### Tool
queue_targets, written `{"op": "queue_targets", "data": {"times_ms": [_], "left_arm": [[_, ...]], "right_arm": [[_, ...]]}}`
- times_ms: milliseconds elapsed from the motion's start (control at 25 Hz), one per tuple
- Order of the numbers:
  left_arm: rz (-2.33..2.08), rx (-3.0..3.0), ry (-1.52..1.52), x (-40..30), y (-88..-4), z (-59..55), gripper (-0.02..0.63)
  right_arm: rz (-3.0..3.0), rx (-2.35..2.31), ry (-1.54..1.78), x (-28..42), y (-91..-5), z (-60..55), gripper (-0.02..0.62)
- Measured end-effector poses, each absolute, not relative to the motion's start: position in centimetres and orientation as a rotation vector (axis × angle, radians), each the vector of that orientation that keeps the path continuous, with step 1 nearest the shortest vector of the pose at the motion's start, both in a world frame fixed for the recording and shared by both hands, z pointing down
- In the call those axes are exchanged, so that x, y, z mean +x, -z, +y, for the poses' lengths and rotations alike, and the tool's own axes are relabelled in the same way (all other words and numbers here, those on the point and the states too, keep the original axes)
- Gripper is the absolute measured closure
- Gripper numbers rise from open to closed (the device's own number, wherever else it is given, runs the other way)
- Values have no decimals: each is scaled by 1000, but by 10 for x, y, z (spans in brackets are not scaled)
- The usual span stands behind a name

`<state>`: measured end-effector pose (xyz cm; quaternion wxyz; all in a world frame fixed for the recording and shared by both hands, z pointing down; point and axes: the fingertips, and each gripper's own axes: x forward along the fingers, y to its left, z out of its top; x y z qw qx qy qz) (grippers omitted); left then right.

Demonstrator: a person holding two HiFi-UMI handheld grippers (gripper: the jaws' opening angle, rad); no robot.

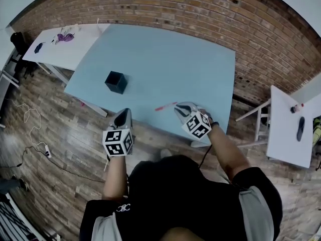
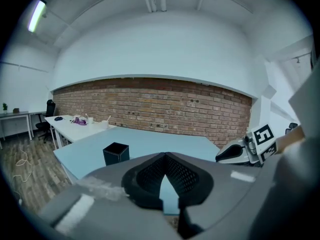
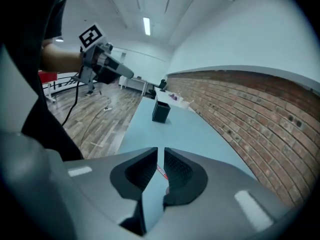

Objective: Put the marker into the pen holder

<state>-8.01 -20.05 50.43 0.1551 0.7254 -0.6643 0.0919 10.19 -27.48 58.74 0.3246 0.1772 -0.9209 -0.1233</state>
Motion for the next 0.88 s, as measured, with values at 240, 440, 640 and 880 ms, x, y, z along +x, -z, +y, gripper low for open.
{"op": "queue_targets", "data": {"times_ms": [240,440,640,880], "left_arm": [[-1887,2064,-298,-86,-513,-215,600],[-1887,2043,-302,-97,-514,-225,600],[-1882,2012,-302,-105,-522,-228,600],[-1889,1959,-301,-117,-531,-224,600]], "right_arm": [[-2233,201,364,89,-637,-305,522],[-2097,-47,387,64,-664,-304,497],[-1961,-236,429,47,-690,-304,492],[-1817,-383,425,47,-718,-296,472]]}}
